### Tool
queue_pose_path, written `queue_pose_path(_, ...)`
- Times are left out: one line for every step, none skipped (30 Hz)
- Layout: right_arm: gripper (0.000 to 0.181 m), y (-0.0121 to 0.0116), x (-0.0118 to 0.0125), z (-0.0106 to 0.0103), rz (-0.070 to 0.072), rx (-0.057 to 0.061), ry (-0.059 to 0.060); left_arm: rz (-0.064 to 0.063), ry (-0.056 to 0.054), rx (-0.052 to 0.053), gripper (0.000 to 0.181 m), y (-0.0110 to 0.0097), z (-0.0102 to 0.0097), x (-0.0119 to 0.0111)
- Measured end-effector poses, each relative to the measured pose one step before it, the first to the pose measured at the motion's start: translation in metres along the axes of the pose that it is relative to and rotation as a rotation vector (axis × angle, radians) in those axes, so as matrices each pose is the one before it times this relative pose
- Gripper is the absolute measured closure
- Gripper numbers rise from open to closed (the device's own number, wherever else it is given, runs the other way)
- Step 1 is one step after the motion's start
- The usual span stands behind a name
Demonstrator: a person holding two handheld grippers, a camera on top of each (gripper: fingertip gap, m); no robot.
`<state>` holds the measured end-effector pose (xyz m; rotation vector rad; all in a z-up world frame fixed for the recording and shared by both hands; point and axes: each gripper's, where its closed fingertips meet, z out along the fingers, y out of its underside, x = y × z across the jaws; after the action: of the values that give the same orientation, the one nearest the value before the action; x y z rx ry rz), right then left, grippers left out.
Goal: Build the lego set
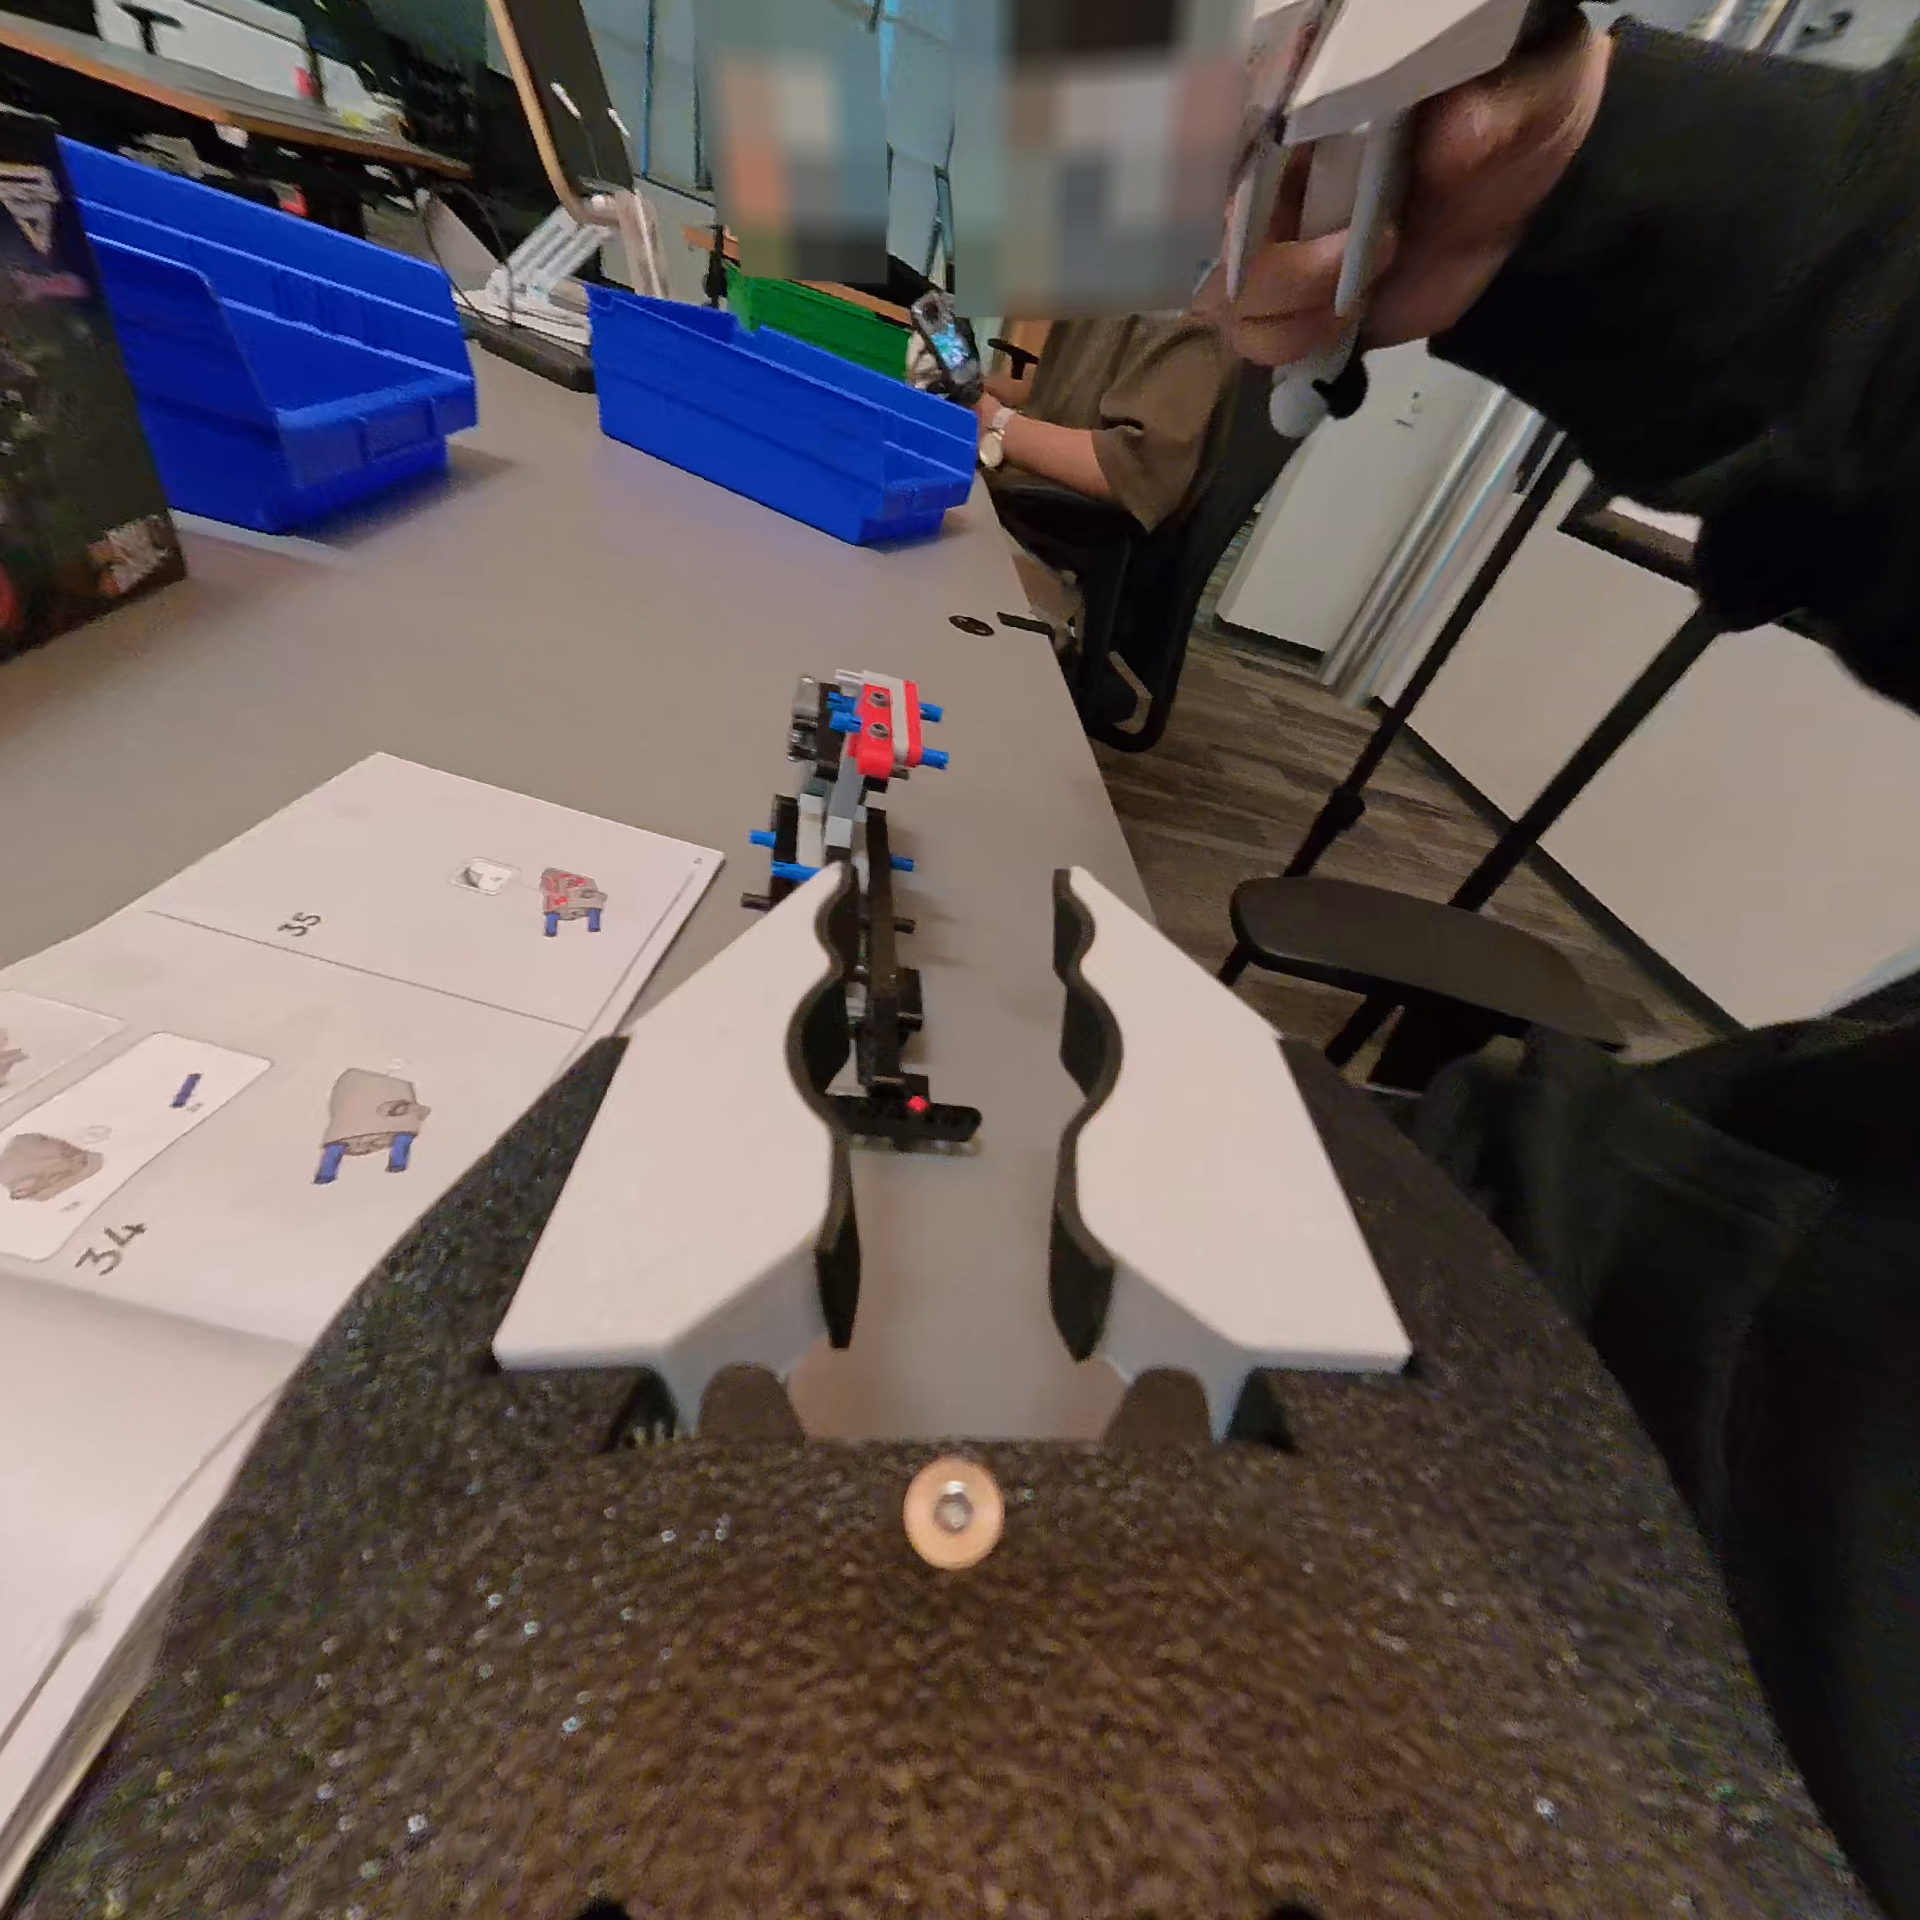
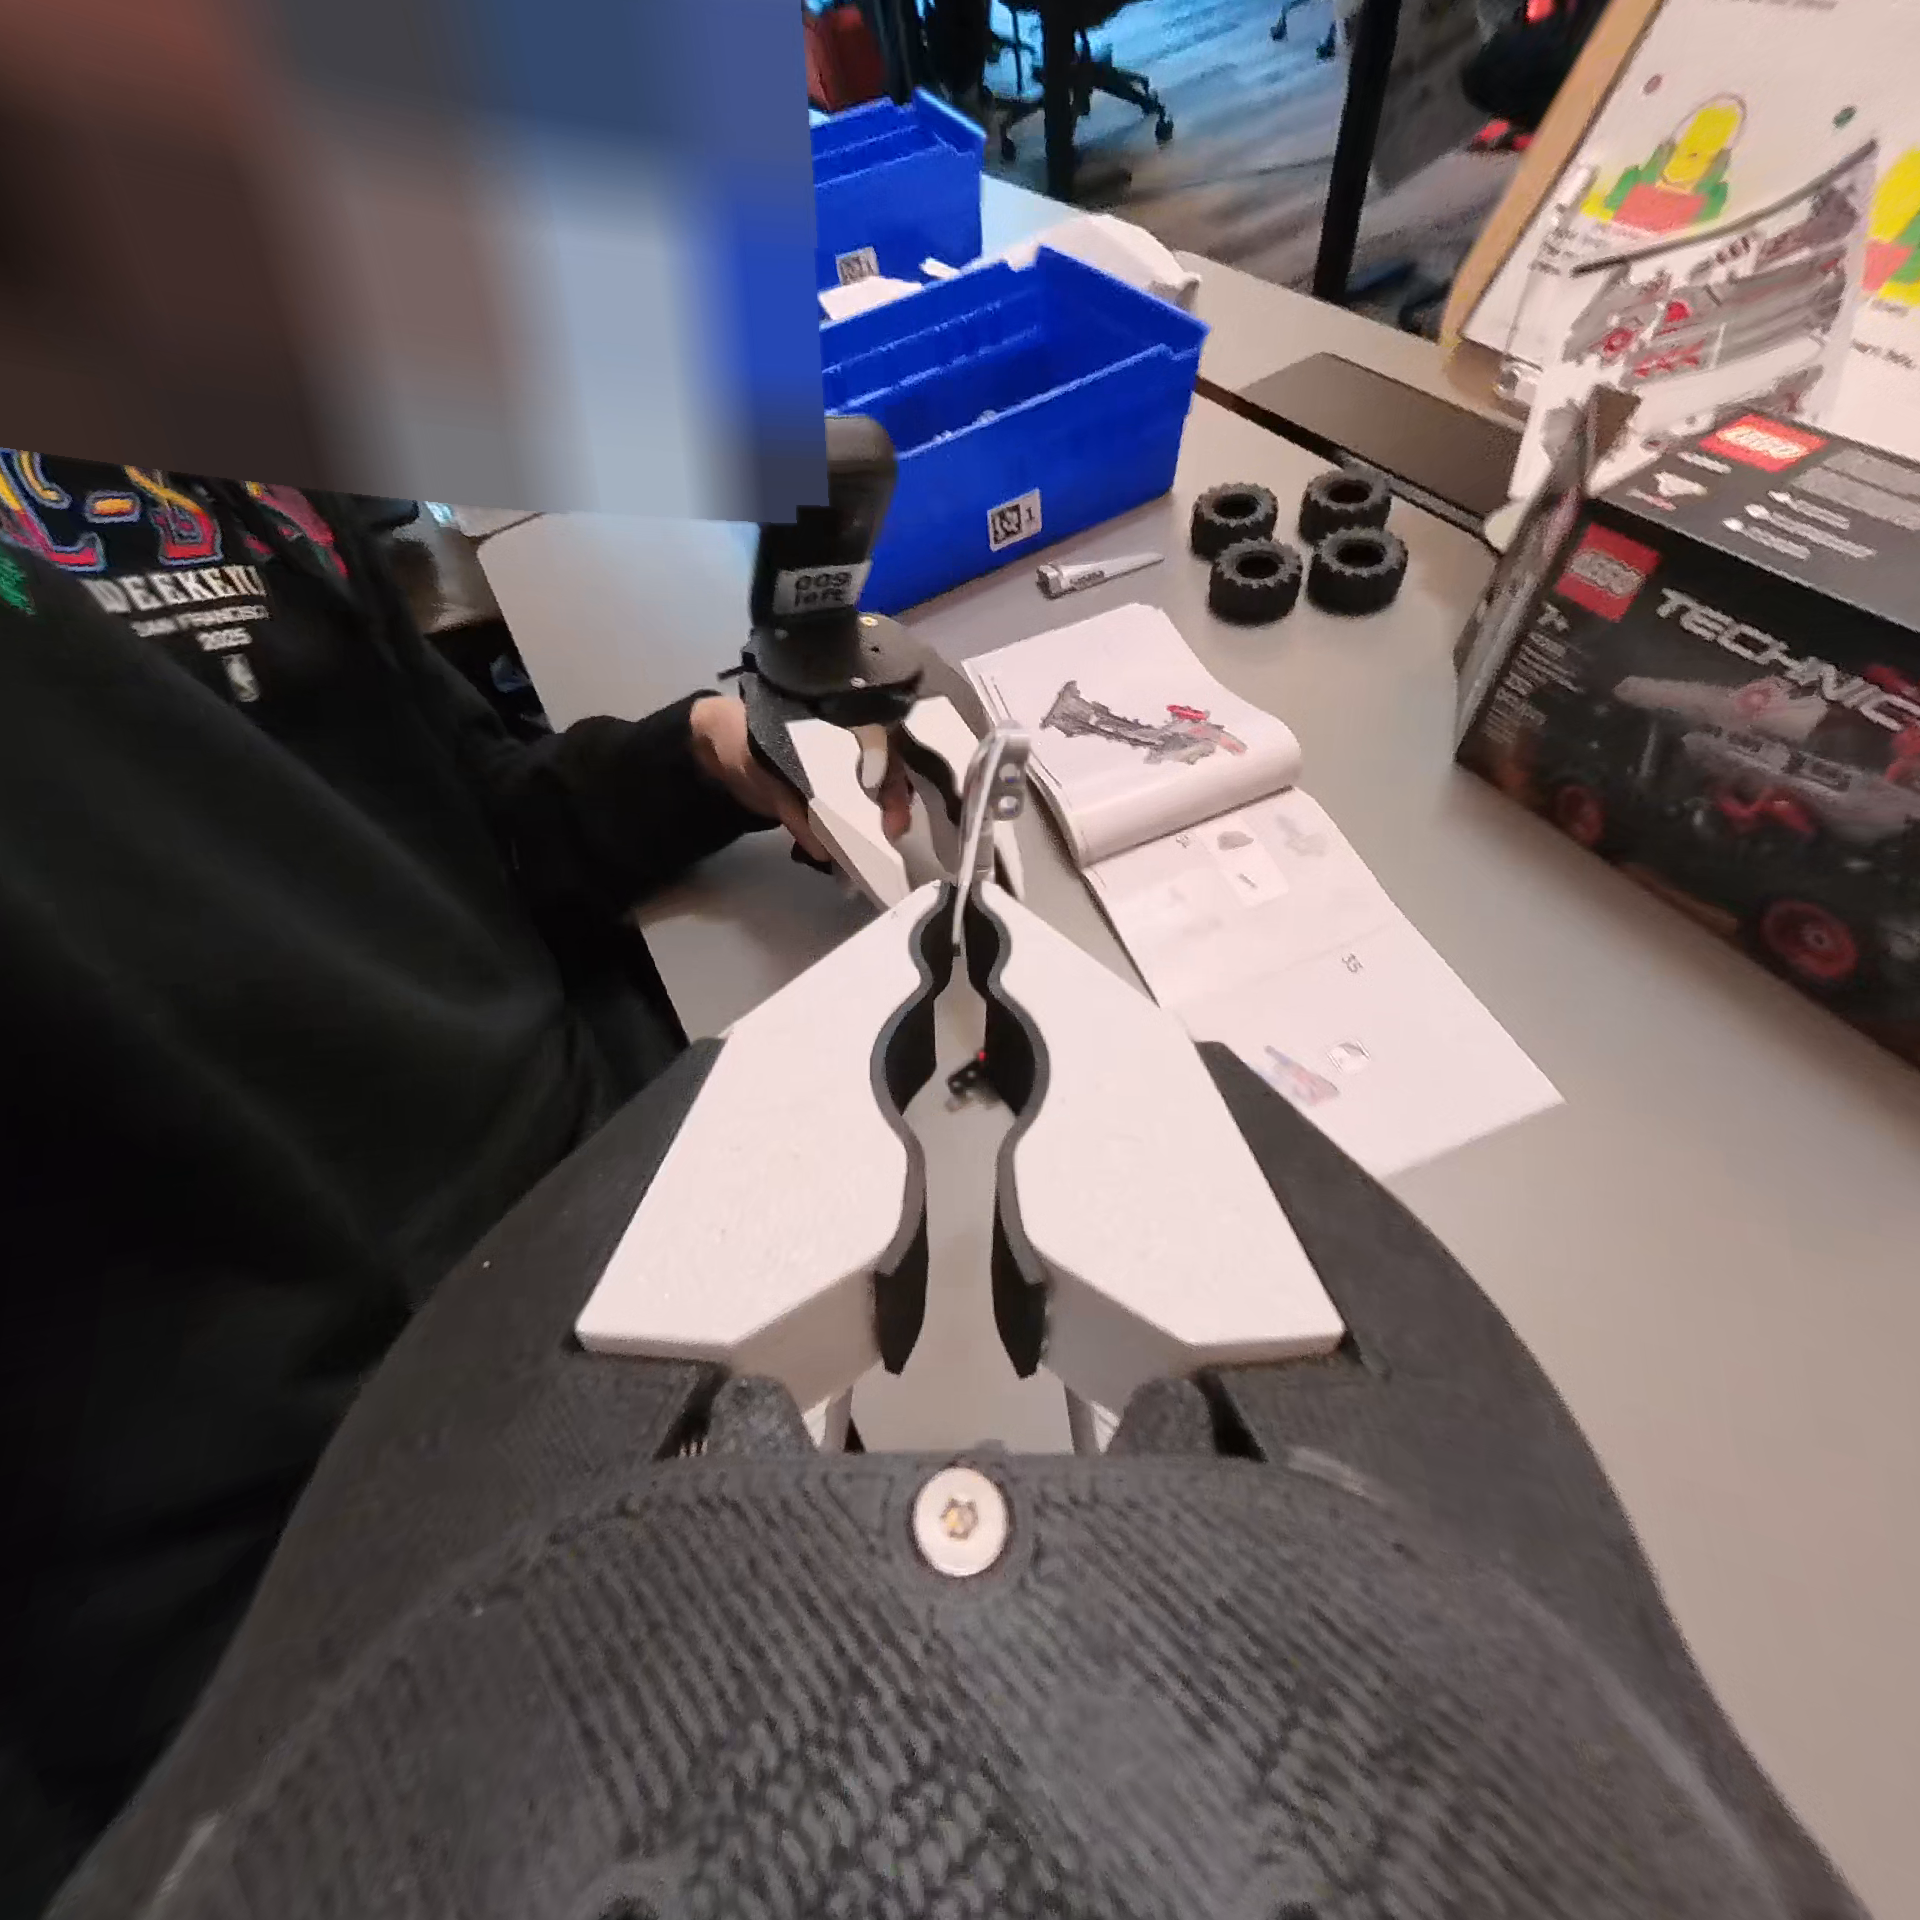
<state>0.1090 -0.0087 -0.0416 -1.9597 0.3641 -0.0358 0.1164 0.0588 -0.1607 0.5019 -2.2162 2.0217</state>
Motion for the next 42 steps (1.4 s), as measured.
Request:
queue_pose_path(0.181,0.00154,-0.00582,0.0037,-0.0129,0.0226,-0.0111,-0.0002,0.0101,-0.0115,0.147,0.00111,0.0,0.00119)
queue_pose_path(0.181,0.00571,-0.00391,0.0032,-0.0102,0.0105,-0.0063,0.0037,0.0014,-0.0141,0.147,0.00086,-0.00024,-0.00024)
queue_pose_path(0.181,0.00954,-0.00208,0.00214,-0.0051,-0.0056,-0.0068,0.006,-0.0012,-0.0137,0.148,-0.00018,0.00007,-0.00072)
queue_pose_path(0.181,0.01113,-0.0005,0.00069,0.0018,-0.0125,-0.0082,0.0065,0.0024,-0.0071,0.148,-0.00167,0.00047,0.00032)
queue_pose_path(0.181,0.01061,0.00078,-0.00087,0.0038,-0.0113,-0.0088,0.0081,0.0118,0.0036,0.148,-0.00296,0.00106,0.00248)
queue_pose_path(0.181,0.00845,0.00173,-0.00255,0.0019,-0.0015,-0.0084,0.0108,0.0199,0.009,0.148,-0.00274,0.00152,0.00428)
queue_pose_path(0.181,0.00632,0.00205,-0.00379,-0.0004,0.0075,-0.0086,0.0123,0.0184,0.0047,0.149,-0.00116,0.00208,0.00413)
queue_pose_path(0.181,0.0057,0.00288,-0.00436,-0.0017,0.0084,-0.005,0.0126,0.0096,-0.003,0.149,0.00079,0.00251,0.00275)
queue_pose_path(0.181,0.00728,0.0018,-0.00409,-0.0046,-0.0027,-0.0145,0.012,-0.0023,-0.0102,0.149,0.00241,0.00276,0.00046)
queue_pose_path(0.181,0.00766,-0.00039,-0.00318,-0.0046,-0.0048,-0.0301,0.0085,-0.0148,-0.0137,0.149,0.00332,0.00312,-0.00171)
queue_pose_path(0.181,0.00762,0.00066,-0.00262,-0.0048,-0.0068,-0.0274,0.0025,-0.0212,-0.0145,0.151,0.00289,0.0035,-0.00298)
queue_pose_path(0.181,0.00686,0.00223,-0.00199,-0.0111,-0.0036,-0.0209,-0.0019,-0.017,-0.0135,0.152,0.00176,0.00398,-0.00213)
queue_pose_path(0.181,0.00487,0.00261,-0.0016,-0.0131,0.0104,-0.0219,-0.0024,-0.0036,-0.0086,0.152,0.00032,0.00453,0.00067)
queue_pose_path(0.181,0.00238,0.00276,-0.00139,-0.0101,0.0263,-0.0231,0.0015,0.0104,-0.0008,0.152,-0.00097,0.00524,0.00368)
queue_pose_path(0.181,0.00119,0.00221,-0.00117,-0.0082,0.0333,-0.027,0.0075,0.0088,0.0059,0.152,-0.00173,0.0056,0.00415)
queue_pose_path(0.181,0.00173,0.00209,-0.00064,-0.009,0.028,-0.0251,0.0135,-0.0058,0.0115,0.151,-0.00235,0.00534,0.00227)
queue_pose_path(0.181,0.00302,0.00194,0.00002,-0.0129,0.0186,-0.0213,0.0151,-0.0149,0.0141,0.15,-0.00245,0.00461,0.00094)
queue_pose_path(0.181,0.00359,0.00097,0.00053,-0.0096,0.0131,-0.0233,0.0133,-0.0135,0.011,0.149,-0.00202,0.00407,0.00107)
queue_pose_path(0.181,0.00366,-0.0002,0.00102,-0.0063,0.008,-0.0245,0.0104,-0.0145,0.004,0.149,-0.00101,0.00395,0.0006)
queue_pose_path(0.181,0.00293,-0.0011,0.00137,-0.0134,0.0091,-0.0239,0.0094,-0.0199,-0.0015,0.15,-0.00024,0.00375,-0.0003)
queue_pose_path(0.181,0.00175,-0.00068,0.00113,-0.0159,0.0125,-0.0164,0.0131,-0.0156,-0.0016,0.15,-0.00044,0.00294,0.00021)
queue_pose_path(0.181,0.00098,0.00025,0.00102,-0.0151,0.0146,-0.0092,0.0135,-0.0008,0.0,0.15,-0.00038,0.00259,0.00257)
queue_pose_path(0.181,0.00038,-0.00014,0.00093,-0.0131,0.0145,-0.011,0.0091,0.0205,-0.0025,0.151,0.00028,0.00259,0.00564)
queue_pose_path(0.181,0.00049,-0.00017,0.00083,-0.0091,0.0097,-0.0105,0.005,0.031,-0.0069,0.15,0.00105,0.00263,0.00684)
queue_pose_path(0.181,0.00181,-0.0002,0.00057,-0.0067,-0.0018,-0.0093,0.0054,0.0104,-0.0075,0.149,0.00112,0.00229,0.00337)
queue_pose_path(0.181,0.00273,0.00063,0.00023,-0.0093,-0.0108,-0.0028,0.0108,-0.0271,-0.0031,0.152,0.00059,0.00153,-0.00272)
queue_pose_path(0.181,0.00261,0.00137,-0.00024,-0.0097,-0.0116,0.0038,0.013,-0.0447,0.0034,0.162,0.00019,0.00078,-0.00571)
queue_pose_path(0.181,0.00211,0.00288,-0.00071,-0.0059,-0.0071,0.0132,0.0063,-0.0272,0.006,0.168,0.00044,0.00069,-0.0038)
queue_pose_path(0.181,0.00174,0.0017,-0.00079,-0.0076,-0.0047,0.0057,-0.0058,-0.0044,0.0002,0.168,0.00171,0.00144,-0.00108)
queue_pose_path(0.181,0.00228,0.0009,-0.00049,-0.0053,-0.0061,0.0014,-0.0111,0.0009,-0.008,0.168,0.00295,0.00164,-0.00094)
queue_pose_path(0.181,0.00353,0.00203,-0.00024,0.0015,-0.0127,0.0093,-0.0068,-0.0034,-0.012,0.168,0.00351,0.00175,-0.00168)
queue_pose_path(0.181,0.00519,0.00283,0.00003,0.0048,-0.0236,0.015,-0.003,-0.0103,-0.0128,0.169,0.00362,0.00172,-0.00249)
queue_pose_path(0.181,0.00559,0.00234,-0.00013,0.0022,-0.0283,0.0145,-0.0025,-0.012,-0.0106,0.169,0.00297,0.00155,-0.00238)
queue_pose_path(0.181,0.00475,0.00193,-0.0007,-0.0019,-0.0279,0.0146,0.0022,-0.0054,-0.0009,0.169,0.00153,0.00104,-0.00083)
queue_pose_path(0.18,0.00303,0.00159,-0.00147,-0.0072,-0.0254,0.0161,0.0083,-0.0016,0.0091,0.169,-0.00007,0.00023,0.00039)
queue_pose_path(0.176,0.00091,0.0018,-0.00238,-0.0092,-0.0209,0.021,0.0103,-0.0002,0.0073,0.169,-0.00006,-0.00026,0.0004)
queue_pose_path(0.167,0.00066,0.00436,-0.00326,-0.0081,-0.0259,0.037,0.0095,0.004,-0.0023,0.169,0.00075,-0.00058,0.00056)
queue_pose_path(0.156,0.00255,0.00683,-0.00409,-0.0089,-0.0421,0.0509,0.0085,0.0019,-0.0063,0.169,0.00126,-0.00074,-0.00014)
queue_pose_path(0.145,0.00419,0.00978,-0.00406,-0.0106,-0.0529,0.0668,0.0077,-0.0053,-0.0021,0.169,0.00065,-0.00089,-0.0014)
queue_pose_path(0.131,0.00475,0.01171,-0.00292,-0.0188,-0.0539,0.0752,0.0034,-0.0031,0.0018,0.169,-0.00024,-0.00093,-0.00105)
queue_pose_path(0.114,0.00388,0.00837,-0.00109,-0.0267,-0.0458,0.0516,-0.003,0.0017,0.0029,0.169,-0.00057,-0.00052,-0.00014)
queue_pose_path(0.102,0.00219,0.00447,0.00109,-0.029,-0.0309,0.0224,-0.0054,0.0006,-0.001,0.169,-0.0002,0.00001,-0.0001)
